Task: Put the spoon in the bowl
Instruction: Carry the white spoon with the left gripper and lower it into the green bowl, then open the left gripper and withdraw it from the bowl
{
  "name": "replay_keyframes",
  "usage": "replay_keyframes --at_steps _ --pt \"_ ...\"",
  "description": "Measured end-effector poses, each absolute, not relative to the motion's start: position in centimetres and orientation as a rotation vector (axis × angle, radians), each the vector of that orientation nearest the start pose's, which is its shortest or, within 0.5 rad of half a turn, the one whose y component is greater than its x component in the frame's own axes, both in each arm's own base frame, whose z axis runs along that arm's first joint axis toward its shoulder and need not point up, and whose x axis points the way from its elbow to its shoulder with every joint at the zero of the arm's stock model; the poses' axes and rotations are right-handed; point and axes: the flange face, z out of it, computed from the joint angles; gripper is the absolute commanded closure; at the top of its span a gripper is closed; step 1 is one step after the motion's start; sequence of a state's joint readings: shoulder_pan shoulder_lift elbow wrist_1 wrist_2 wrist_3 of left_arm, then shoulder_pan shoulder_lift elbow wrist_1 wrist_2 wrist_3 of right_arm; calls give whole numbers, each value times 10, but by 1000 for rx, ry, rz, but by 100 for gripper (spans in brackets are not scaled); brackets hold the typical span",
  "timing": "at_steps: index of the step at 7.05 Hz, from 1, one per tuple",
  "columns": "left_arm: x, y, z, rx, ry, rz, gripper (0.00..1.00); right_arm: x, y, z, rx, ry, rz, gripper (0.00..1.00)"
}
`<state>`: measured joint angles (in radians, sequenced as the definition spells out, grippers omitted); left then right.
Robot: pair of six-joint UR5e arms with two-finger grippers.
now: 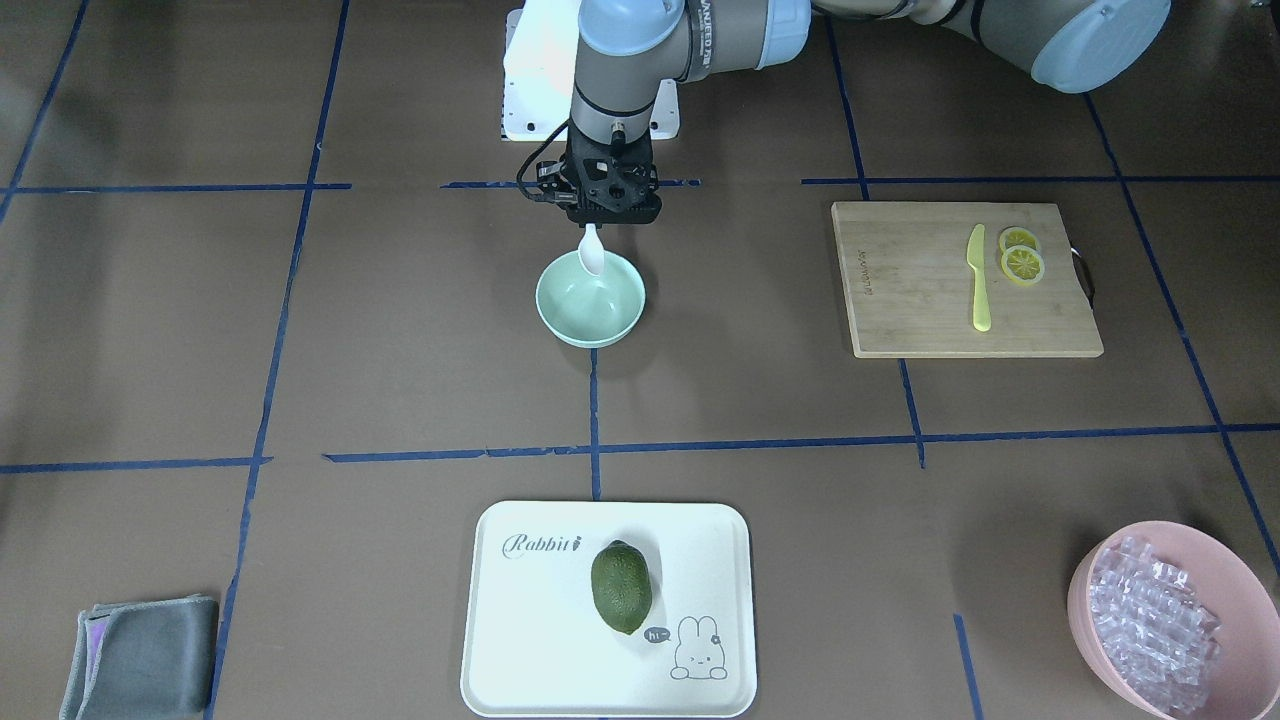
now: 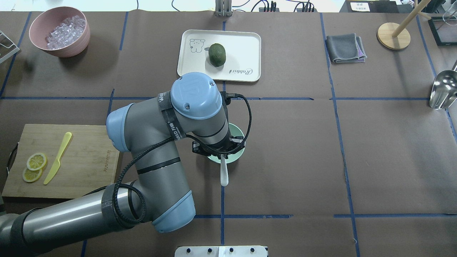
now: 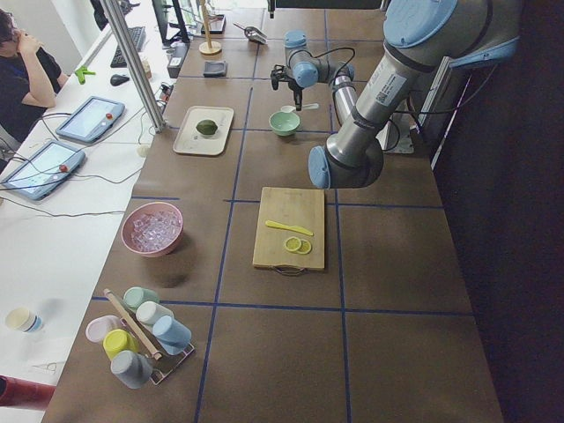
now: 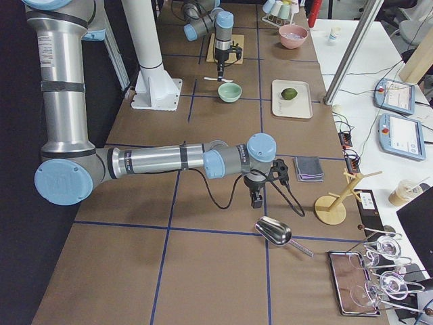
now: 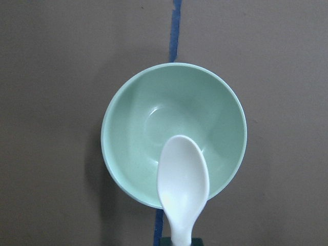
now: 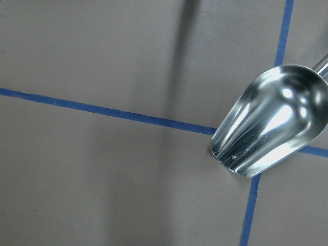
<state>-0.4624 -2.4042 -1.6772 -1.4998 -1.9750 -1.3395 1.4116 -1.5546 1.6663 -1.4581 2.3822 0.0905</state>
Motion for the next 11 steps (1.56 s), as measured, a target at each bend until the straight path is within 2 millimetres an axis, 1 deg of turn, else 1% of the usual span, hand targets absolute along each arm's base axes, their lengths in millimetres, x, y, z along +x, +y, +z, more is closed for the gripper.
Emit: replay_keyframes --at_steps 1,2,3,4,6,8,9,10,11 --pt "575 -393 118 -51 933 -42 100 -21 -513 588 110 -829 -155 0" --pt "580 -396 122 -44 932 -44 93 -21 -513 587 110 -830 -155 0" --pt "583 -398 125 -42 930 -45 33 -21 -513 587 111 -830 -155 0" --pt "584 -399 127 -42 928 -46 0 -21 -513 587 111 -830 -155 0" --pt "584 -399 128 -40 928 -48 0 -21 -513 587 111 -831 -155 0" --pt "577 -403 125 -33 932 -53 0 -21 -513 587 111 -830 -156 0" --pt "565 -413 125 -24 927 -57 0 -19 -511 590 108 -830 -157 0" --pt "542 -425 127 -12 916 -46 0 -15 -507 596 107 -827 -156 0" --pt "508 -437 131 -5 905 -26 0 -2 -503 602 110 -824 -140 0"
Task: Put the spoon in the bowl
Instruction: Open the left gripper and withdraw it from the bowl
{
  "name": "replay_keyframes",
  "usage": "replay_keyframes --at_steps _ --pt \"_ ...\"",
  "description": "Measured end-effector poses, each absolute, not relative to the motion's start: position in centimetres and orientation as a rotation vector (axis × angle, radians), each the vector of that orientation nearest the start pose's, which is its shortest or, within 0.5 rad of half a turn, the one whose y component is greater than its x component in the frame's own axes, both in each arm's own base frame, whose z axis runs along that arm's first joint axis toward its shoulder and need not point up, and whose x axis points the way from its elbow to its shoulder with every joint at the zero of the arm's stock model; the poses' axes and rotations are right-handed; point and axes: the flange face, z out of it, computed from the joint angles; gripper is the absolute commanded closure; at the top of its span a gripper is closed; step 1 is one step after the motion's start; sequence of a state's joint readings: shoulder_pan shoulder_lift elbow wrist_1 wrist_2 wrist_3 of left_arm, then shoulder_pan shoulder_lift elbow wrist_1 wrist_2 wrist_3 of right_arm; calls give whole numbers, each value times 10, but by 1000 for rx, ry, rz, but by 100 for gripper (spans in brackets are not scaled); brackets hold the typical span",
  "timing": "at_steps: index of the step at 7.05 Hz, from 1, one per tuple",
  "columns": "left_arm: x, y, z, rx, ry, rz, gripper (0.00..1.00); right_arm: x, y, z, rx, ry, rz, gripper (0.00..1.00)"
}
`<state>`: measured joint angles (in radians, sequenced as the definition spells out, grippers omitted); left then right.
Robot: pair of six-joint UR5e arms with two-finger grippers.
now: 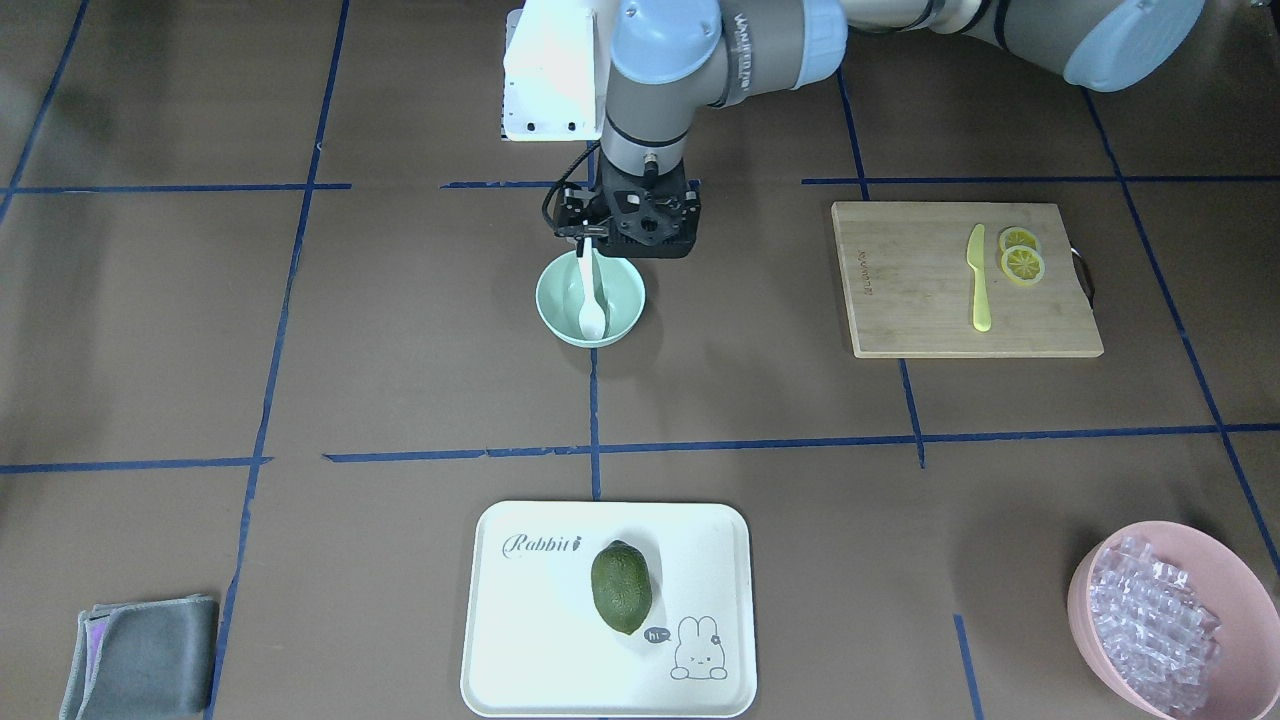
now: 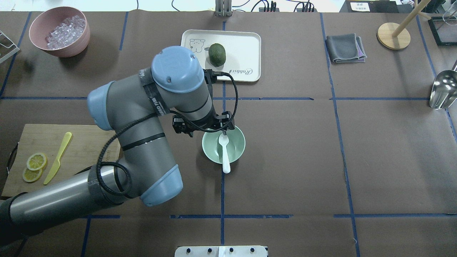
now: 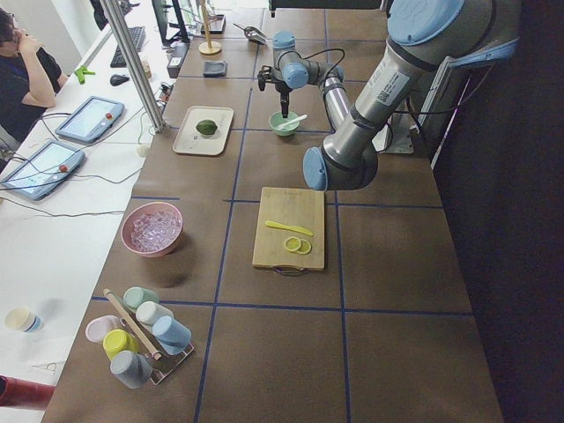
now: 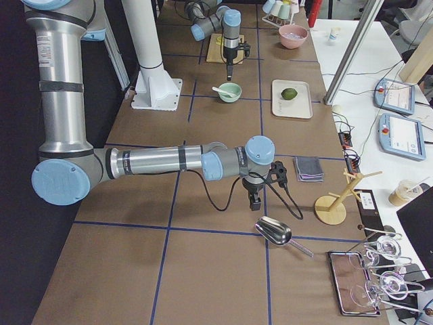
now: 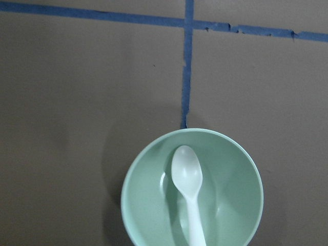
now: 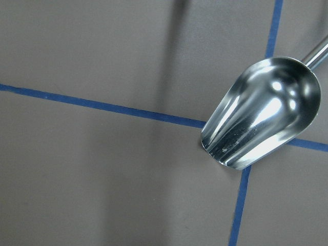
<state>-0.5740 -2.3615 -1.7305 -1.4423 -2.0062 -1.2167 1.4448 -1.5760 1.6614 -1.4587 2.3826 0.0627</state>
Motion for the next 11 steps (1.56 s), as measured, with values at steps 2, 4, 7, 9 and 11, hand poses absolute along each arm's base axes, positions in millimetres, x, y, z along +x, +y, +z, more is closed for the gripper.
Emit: replay_keyframes --at_steps 2,4,7,9,11 --pt "427 -465 172 25 881 26 0 34 -497 617 117 -821 -104 0" --pt "333 -508 239 50 859 96 0 48 -493 624 82 -821 -82 0" --pt "180 -545 378 60 819 207 0 53 -488 625 41 -830 -56 0" --pt "70 -559 494 42 823 253 0 54 -489 624 42 -828 -50 0" --pt "-16 -564 588 30 827 244 0 54 -486 627 39 -832 -45 0"
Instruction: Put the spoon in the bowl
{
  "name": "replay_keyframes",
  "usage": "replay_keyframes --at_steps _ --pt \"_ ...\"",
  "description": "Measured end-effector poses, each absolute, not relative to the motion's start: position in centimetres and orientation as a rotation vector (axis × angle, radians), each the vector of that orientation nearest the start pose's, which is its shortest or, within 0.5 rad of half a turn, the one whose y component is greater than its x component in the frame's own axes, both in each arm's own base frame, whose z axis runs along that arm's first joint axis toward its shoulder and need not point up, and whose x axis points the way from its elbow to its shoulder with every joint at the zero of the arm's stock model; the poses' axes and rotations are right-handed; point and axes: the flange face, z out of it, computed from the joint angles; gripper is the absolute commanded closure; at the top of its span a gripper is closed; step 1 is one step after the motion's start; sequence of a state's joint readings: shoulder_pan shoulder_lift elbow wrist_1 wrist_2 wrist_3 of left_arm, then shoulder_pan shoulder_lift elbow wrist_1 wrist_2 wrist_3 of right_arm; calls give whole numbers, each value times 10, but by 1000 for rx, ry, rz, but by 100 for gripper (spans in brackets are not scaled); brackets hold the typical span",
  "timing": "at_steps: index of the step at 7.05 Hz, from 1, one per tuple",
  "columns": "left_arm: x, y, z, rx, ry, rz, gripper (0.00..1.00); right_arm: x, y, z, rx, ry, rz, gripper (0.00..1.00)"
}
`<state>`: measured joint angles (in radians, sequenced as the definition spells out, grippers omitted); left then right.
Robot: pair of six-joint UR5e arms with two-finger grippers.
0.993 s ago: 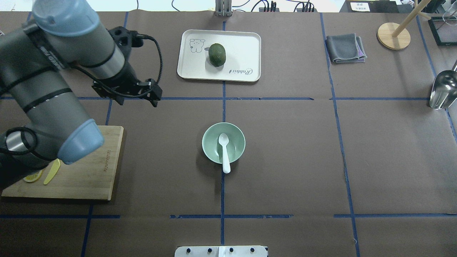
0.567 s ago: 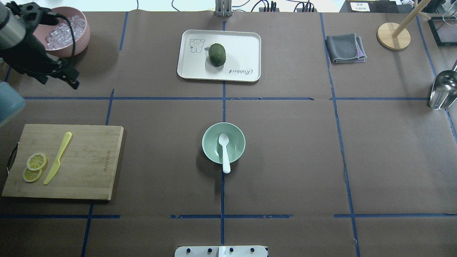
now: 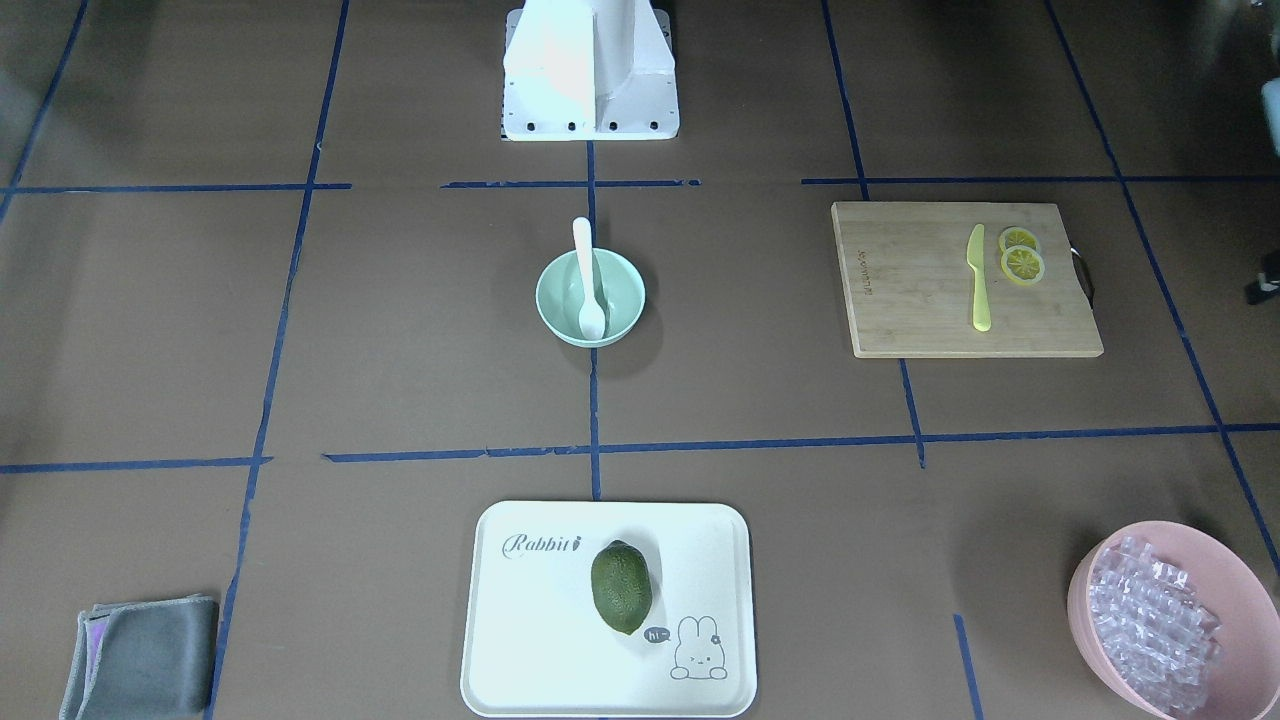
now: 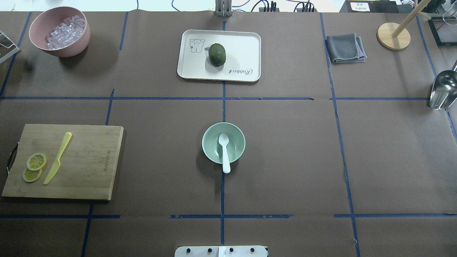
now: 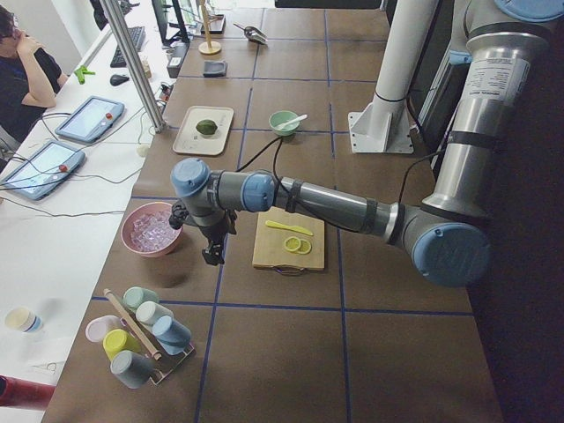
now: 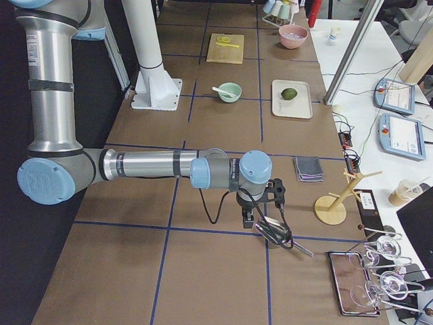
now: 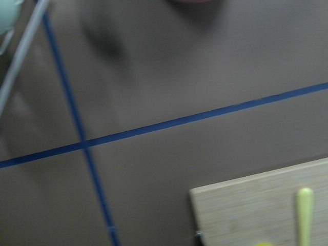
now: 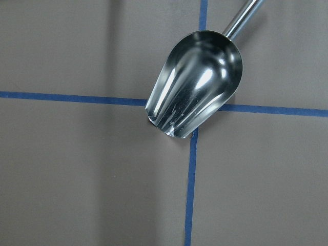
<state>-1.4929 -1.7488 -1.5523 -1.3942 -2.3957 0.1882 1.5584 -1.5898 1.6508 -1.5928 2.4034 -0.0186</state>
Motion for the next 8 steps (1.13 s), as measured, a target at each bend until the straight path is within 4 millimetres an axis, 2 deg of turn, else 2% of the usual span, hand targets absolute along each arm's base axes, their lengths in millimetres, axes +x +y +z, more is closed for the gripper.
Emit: replay_keyframes --at_steps 1,2,3,8 --pt "-47 -561 619 36 829 234 0 54 -485 629 35 -834 -42 0" --pt "-65 -555 638 40 831 223 0 54 -483 631 30 -834 -40 0" --pt "-73 -547 650 36 832 213 0 54 -480 634 25 -834 -38 0" --pt "-77 -503 671 25 833 198 0 54 -475 640 15 -833 -34 0"
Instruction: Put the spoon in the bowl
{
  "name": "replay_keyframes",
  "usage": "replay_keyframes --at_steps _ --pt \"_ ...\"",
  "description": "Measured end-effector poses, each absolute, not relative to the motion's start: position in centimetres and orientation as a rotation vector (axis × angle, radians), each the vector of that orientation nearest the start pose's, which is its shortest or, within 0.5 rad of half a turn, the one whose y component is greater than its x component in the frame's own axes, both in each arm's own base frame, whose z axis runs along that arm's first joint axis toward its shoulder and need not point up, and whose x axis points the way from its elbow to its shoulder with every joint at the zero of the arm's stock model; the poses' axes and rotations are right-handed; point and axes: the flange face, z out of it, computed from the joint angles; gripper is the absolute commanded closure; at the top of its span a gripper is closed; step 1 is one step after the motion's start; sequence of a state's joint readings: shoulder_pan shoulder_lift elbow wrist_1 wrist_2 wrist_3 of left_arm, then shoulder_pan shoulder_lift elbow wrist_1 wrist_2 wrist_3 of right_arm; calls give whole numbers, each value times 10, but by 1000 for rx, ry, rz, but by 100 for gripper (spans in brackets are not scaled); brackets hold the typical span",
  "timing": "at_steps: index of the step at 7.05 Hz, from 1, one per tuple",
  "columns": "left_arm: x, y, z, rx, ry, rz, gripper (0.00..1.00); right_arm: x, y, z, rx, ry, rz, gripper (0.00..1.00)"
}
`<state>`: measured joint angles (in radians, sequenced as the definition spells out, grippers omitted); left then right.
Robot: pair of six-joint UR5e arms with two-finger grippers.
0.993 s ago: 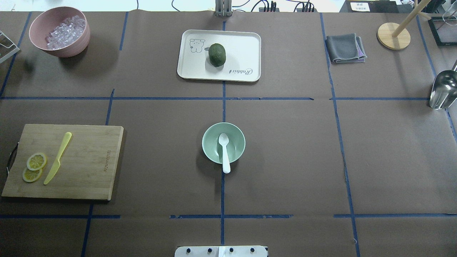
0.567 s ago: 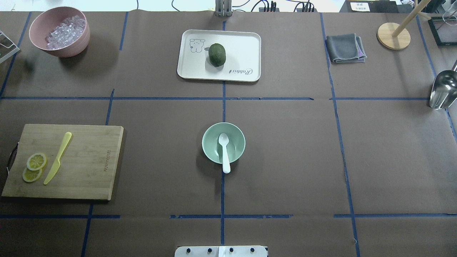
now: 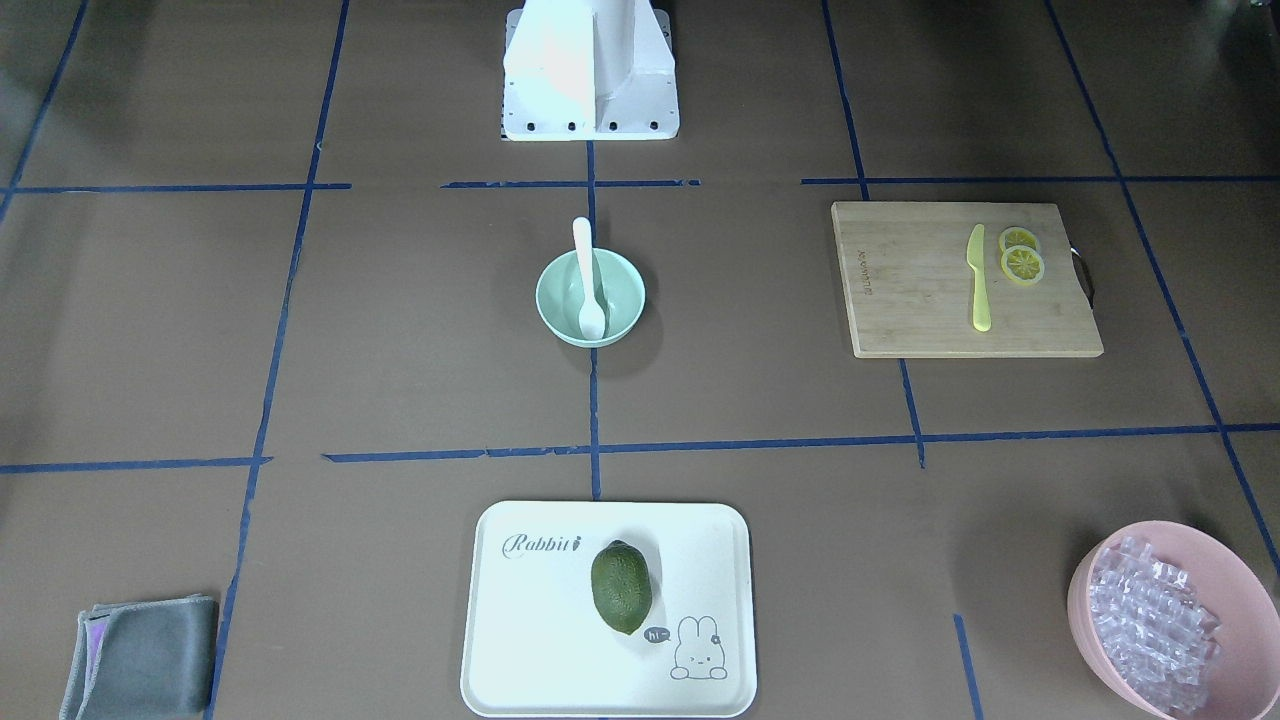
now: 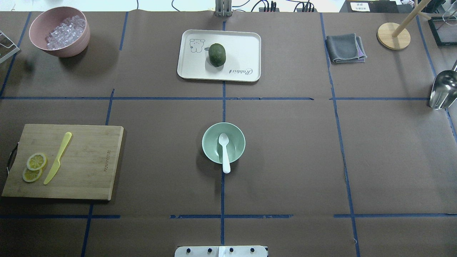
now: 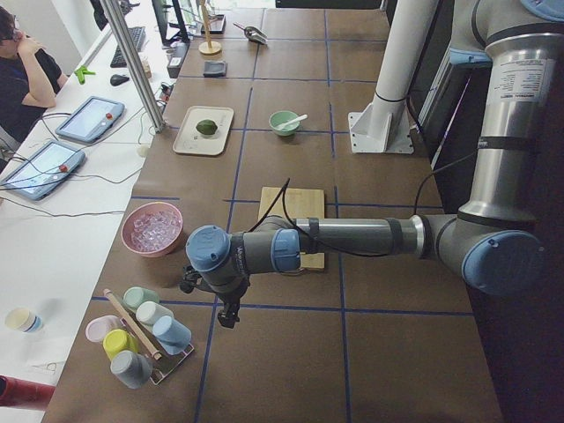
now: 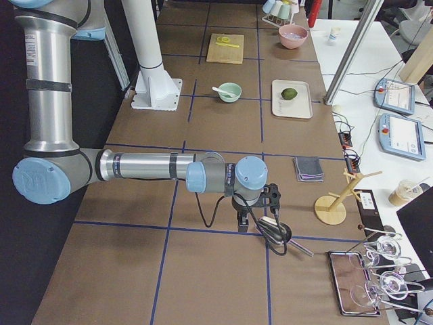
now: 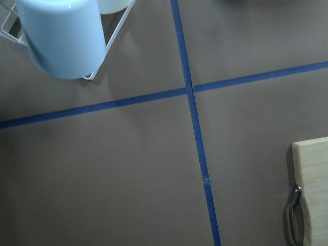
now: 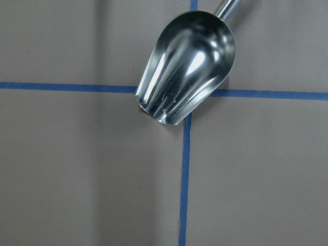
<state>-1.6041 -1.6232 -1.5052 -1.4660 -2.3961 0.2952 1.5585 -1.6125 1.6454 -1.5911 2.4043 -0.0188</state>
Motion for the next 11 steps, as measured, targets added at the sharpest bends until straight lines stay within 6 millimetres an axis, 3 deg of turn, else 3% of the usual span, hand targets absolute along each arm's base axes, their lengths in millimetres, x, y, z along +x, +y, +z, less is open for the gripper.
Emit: replay_keyframes --at_steps 11 --pt "-78 -493 677 4 806 177 0 54 -474 642 11 -828 -33 0"
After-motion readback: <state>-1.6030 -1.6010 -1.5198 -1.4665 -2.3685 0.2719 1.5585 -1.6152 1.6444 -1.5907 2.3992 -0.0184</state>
